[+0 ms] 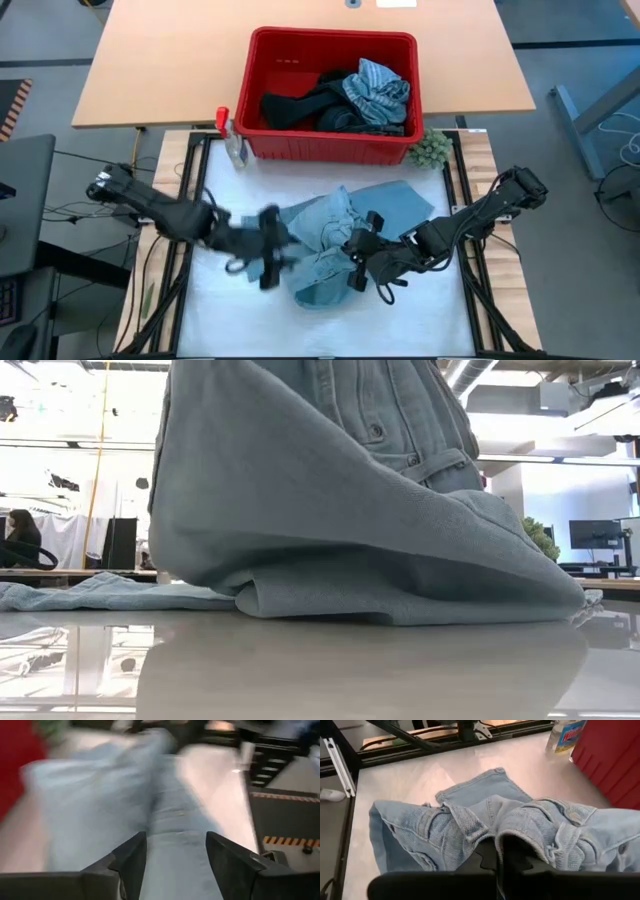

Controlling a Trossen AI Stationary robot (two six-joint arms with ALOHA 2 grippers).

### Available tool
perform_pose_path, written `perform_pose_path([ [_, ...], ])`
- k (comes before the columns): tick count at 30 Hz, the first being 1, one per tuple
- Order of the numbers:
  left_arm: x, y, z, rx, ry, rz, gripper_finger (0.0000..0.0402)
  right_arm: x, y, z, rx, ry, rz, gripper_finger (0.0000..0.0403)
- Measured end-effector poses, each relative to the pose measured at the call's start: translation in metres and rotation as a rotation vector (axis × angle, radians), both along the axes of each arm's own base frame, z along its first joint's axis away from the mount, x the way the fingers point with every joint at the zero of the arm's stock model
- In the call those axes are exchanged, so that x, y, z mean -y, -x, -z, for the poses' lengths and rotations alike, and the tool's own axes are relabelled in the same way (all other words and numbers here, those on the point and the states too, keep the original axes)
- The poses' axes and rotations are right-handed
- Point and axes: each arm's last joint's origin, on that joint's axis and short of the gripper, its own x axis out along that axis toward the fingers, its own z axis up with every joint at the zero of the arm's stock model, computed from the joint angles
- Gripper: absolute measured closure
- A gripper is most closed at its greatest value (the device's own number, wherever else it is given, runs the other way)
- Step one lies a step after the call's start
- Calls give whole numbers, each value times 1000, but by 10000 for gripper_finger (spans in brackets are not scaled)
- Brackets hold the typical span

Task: Fold laundry
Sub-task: Fold the blue pants from the red laundry bin

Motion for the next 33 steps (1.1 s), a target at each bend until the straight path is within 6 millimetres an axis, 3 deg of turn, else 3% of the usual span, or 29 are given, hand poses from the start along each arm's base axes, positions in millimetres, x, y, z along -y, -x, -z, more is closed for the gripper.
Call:
perform_pose_path([
  [3, 10, -7, 13, 89, -46, 58, 184, 0, 1, 6, -9, -14, 15, 379],
  [8, 5, -25, 22, 109, -114, 30, 145, 0, 1, 13, -12, -45, 21, 379],
  [16, -6, -55, 44, 75, 6, 55, 127, -1, 0, 17, 0, -68, 8, 379],
  [21, -14, -58, 43, 70, 69, 56, 150, -1, 0, 17, -3, -58, 2, 379],
  [33, -22, -68, 51, 44, 160, 81, 273, -1, 0, 17, -3, -38, -7, 379],
])
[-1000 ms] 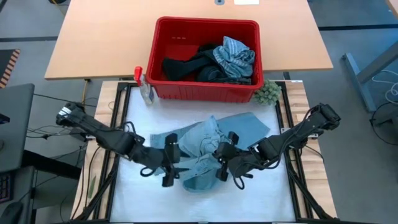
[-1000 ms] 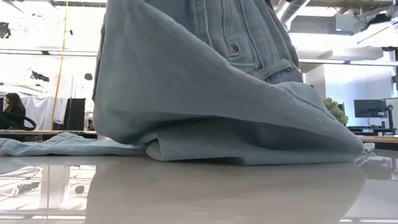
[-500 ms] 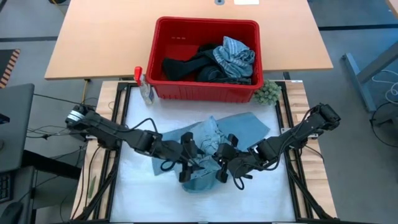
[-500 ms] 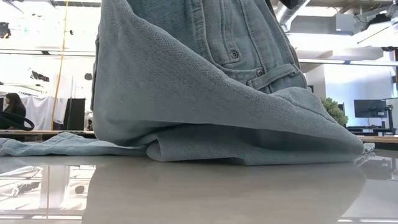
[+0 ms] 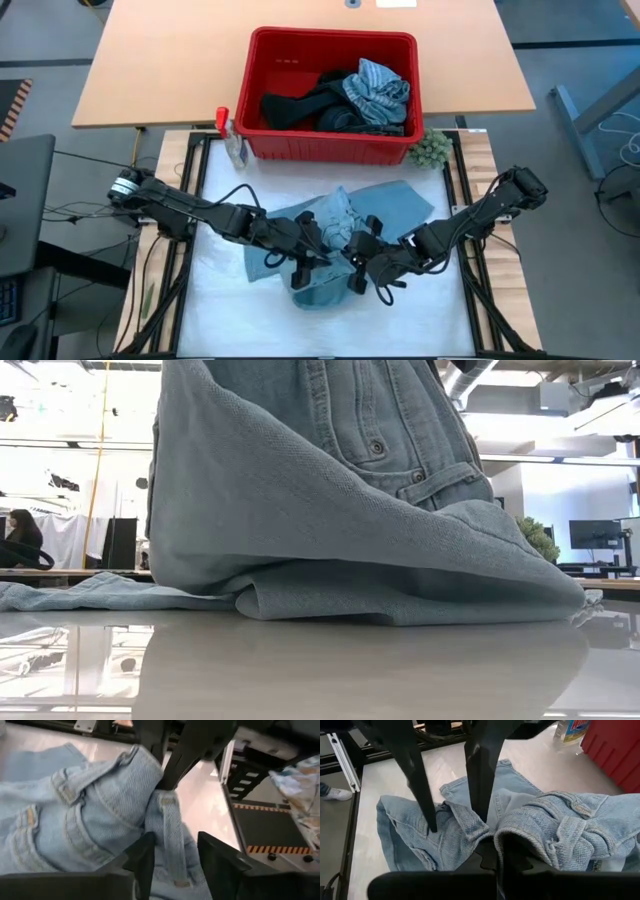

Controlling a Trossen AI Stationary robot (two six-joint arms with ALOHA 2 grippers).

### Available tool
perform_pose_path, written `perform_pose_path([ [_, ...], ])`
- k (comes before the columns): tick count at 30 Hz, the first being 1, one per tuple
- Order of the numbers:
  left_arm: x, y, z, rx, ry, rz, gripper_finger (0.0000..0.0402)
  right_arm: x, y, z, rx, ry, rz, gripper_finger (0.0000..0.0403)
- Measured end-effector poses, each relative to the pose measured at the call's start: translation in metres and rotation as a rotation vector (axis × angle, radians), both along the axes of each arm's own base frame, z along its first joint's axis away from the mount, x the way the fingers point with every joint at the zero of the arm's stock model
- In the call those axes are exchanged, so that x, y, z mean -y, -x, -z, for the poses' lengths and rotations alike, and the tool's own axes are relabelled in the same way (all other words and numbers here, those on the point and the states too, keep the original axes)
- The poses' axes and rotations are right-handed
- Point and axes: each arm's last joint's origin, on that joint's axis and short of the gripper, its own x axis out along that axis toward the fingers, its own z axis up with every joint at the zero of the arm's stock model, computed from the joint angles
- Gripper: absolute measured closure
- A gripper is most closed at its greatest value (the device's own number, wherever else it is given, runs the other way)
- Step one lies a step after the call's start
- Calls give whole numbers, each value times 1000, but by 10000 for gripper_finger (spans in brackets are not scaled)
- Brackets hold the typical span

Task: Fold laundry
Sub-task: Fold the blue pants from the red laundry bin

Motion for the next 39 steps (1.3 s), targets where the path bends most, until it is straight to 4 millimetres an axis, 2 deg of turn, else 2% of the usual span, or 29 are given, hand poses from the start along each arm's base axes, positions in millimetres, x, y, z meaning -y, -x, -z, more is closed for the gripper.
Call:
perform_pose_path([
  [3, 0, -1, 2, -5, -4, 1, 304, 0, 0, 0, -1, 3, -2, 379],
  [8, -1, -2, 1, 11, -35, -11, 388, 0, 0, 0, 1, 3, -1, 379],
  [13, -1, -2, -7, 7, -66, -5, 397, 0, 0, 0, -3, 4, -3, 379],
  [19, -3, 3, -26, -33, -156, 18, 400, -4, 2, -1, -20, -5, -71, 369],
  [24, -2, 4, -27, -41, -191, 63, 401, -5, 3, 1, -42, -9, -89, 317],
  [27, 0, 7, -26, -62, -197, 111, 401, -6, 4, 2, -63, -16, -106, 300],
  [34, 6, 15, -20, -130, -288, 201, 401, -7, 8, 9, -146, -35, -155, 292],
  [39, 9, 12, -25, -44, -431, 254, 401, -10, 9, 11, -158, -29, -163, 291],
])
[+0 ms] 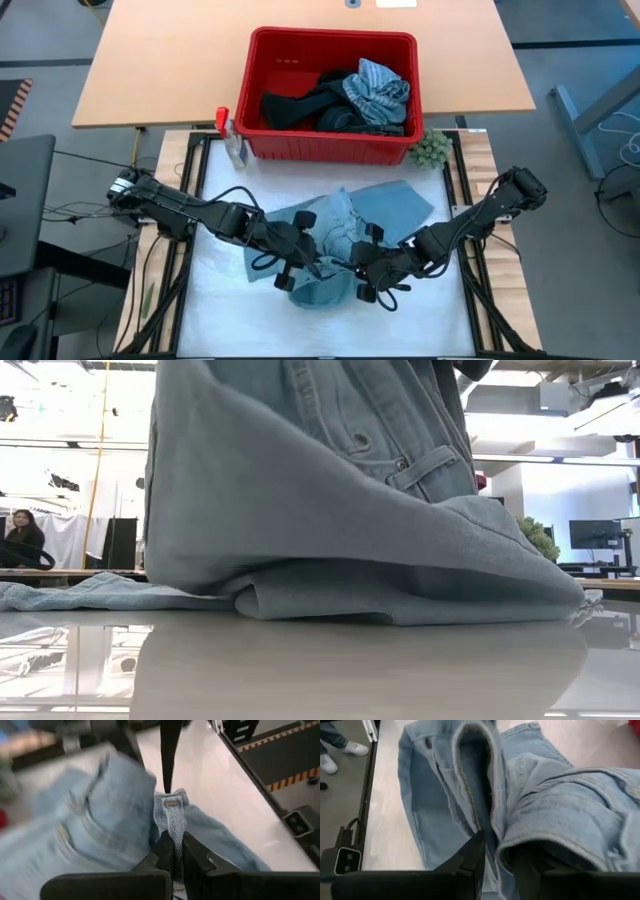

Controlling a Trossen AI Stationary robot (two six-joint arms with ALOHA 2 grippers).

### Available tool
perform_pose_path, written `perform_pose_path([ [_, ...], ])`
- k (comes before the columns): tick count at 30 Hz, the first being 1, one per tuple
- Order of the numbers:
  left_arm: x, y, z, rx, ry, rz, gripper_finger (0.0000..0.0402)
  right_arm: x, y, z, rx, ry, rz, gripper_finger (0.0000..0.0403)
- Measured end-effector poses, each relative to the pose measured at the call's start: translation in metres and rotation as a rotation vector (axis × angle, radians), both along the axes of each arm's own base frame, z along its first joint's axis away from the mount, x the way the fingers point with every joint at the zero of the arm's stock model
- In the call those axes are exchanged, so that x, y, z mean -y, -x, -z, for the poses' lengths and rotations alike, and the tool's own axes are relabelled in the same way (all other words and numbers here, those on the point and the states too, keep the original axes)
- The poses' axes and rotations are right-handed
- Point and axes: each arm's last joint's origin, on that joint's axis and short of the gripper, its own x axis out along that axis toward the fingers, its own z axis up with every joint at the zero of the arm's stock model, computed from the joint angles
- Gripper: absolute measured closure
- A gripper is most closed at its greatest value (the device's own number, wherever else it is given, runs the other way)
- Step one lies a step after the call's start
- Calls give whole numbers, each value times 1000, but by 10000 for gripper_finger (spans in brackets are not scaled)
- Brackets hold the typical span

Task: Fold laundry
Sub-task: Fold the blue pants from the red laundry bin

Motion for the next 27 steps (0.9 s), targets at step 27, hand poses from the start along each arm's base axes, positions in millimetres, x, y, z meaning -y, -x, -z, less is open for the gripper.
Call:
perform_pose_path([
  [27, -4, -38, 6, 166, -320, 133, 401, -11, 0, 4, 3, -21, -11, 290],
])
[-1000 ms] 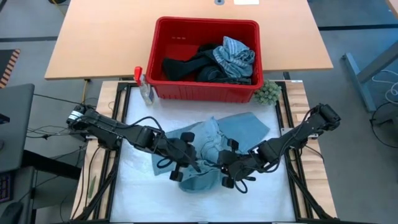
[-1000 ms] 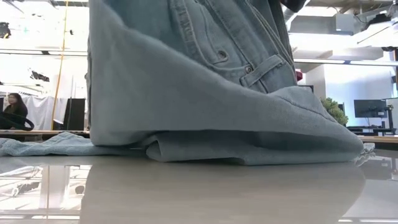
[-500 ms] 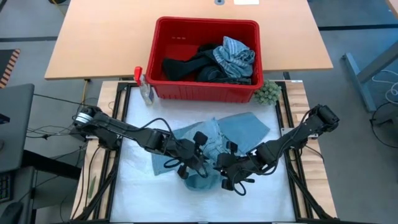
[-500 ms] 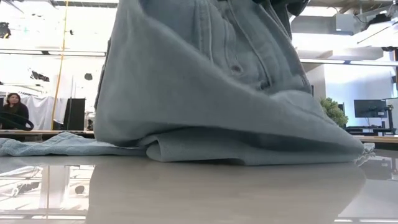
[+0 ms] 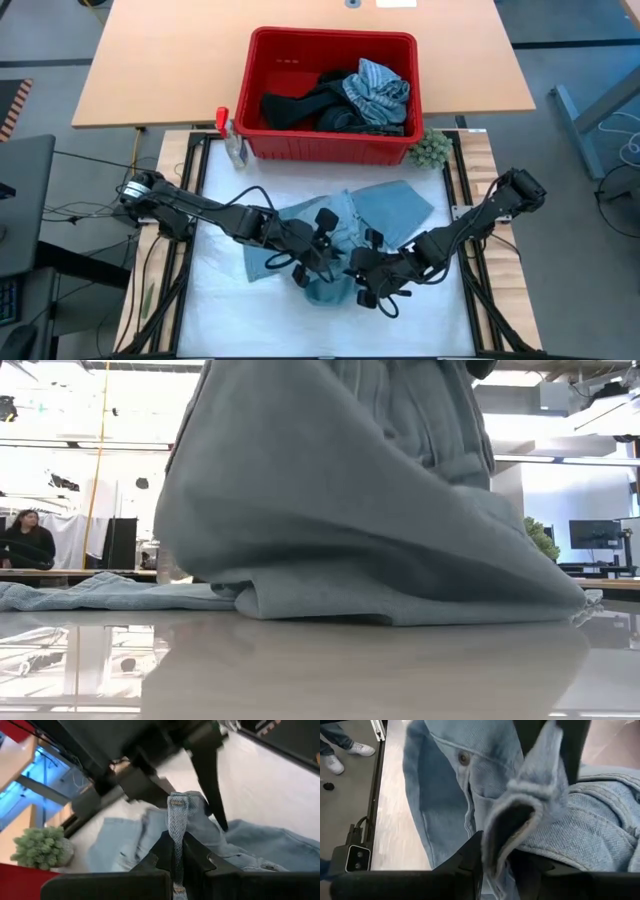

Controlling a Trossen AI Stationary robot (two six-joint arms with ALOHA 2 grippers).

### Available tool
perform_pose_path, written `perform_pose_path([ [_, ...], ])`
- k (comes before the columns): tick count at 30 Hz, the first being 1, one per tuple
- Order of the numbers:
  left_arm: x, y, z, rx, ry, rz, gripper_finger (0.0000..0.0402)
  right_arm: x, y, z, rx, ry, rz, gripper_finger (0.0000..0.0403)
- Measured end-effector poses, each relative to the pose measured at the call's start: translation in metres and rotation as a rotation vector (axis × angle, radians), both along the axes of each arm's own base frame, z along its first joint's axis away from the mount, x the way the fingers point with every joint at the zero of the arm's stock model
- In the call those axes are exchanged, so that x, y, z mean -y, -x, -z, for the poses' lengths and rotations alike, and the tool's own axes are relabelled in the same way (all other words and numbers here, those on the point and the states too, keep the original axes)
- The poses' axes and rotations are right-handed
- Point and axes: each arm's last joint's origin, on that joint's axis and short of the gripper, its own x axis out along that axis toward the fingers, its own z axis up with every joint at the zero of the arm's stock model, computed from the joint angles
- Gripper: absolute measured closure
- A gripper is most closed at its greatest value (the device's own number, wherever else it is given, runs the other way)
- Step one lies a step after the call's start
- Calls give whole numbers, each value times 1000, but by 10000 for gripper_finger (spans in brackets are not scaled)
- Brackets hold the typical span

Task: Fold laundry
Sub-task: Fold the blue pants from the red laundry bin

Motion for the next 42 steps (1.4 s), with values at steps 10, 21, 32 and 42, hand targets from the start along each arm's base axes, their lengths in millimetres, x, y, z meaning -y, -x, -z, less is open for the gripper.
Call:
perform_pose_path([
  [10, -12, -6, 5, -38, 56, -69, 399, -3, 1, -1, 31, 35, 9, 334],
  [21, -11, -8, 10, -77, 94, -78, 246, -16, 7, -2, 34, 64, -80, 374],
  [32, -19, -4, -11, -159, 238, -4, 91, -20, 12, 5, -12, 39, -134, 374],
  [42, -19, -34, 25, -182, 235, -32, 83, -23, 13, 5, -7, 16, -134, 374],
])
